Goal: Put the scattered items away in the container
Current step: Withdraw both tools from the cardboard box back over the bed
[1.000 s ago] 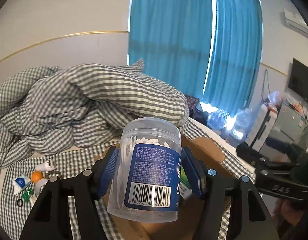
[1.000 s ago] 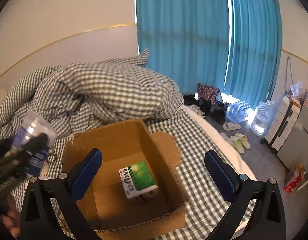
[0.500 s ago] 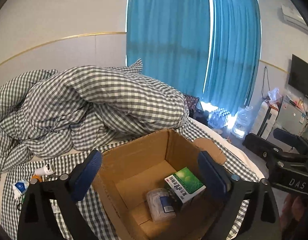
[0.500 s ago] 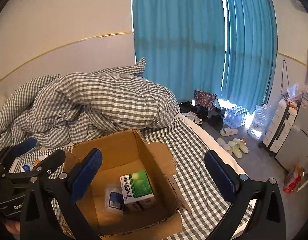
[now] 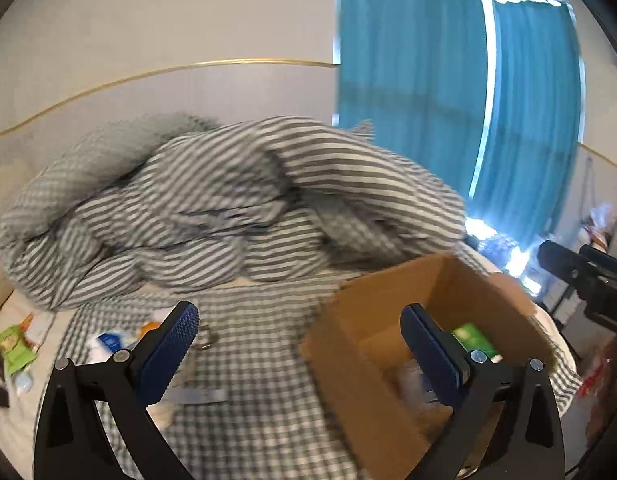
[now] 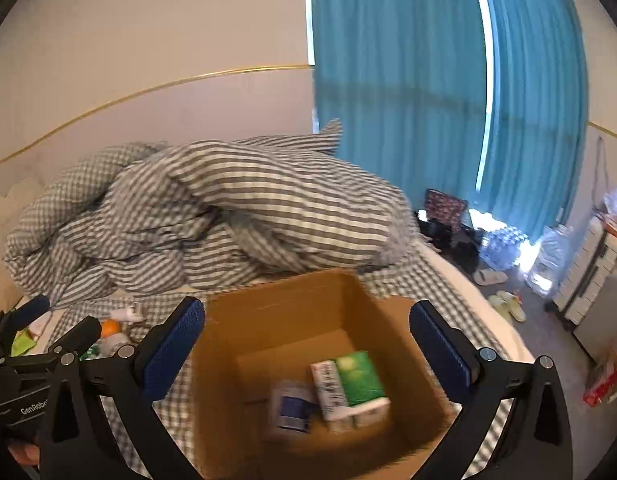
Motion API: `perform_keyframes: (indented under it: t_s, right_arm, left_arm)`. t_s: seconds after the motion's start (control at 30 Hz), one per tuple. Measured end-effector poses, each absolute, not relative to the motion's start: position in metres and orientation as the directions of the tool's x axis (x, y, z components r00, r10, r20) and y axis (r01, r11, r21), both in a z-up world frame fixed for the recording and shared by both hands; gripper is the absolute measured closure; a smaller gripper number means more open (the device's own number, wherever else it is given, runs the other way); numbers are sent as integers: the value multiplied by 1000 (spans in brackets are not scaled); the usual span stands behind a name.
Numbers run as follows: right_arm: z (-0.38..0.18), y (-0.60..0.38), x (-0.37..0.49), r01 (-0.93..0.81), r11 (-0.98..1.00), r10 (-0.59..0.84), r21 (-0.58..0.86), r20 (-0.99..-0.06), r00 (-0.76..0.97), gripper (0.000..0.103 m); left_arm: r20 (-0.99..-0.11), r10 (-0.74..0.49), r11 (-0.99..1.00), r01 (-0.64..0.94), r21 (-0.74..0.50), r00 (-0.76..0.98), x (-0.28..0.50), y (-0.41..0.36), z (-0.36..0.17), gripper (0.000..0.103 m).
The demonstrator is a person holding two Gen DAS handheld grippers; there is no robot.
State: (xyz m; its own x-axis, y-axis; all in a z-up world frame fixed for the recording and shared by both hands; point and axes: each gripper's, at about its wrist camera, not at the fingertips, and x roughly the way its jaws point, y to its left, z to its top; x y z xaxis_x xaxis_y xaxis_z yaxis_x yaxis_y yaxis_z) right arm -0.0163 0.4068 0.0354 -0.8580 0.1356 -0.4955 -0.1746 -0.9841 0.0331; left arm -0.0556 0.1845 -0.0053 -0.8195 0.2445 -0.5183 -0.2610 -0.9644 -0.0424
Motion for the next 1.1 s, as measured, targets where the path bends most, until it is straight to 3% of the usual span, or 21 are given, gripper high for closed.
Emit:
perform_keyframes:
  t_s: [0.3, 0.57, 1.1]
  right_arm:
    - [39, 321, -36, -25, -999, 12, 21, -488, -873, 0]
    - [28, 251, -51, 116, -993, -108, 16, -507, -855, 0]
    - [-28, 177, -85, 263, -965, -207, -9, -589, -781, 0]
  left_arm:
    - [-535, 109, -994, -74, -86, -838, -59, 70, -9, 0]
    - [-547, -22, -998, 50, -37, -837, -50, -7, -14, 0]
    - [-609, -109, -992, 121, 22, -786, -50, -63, -64, 0]
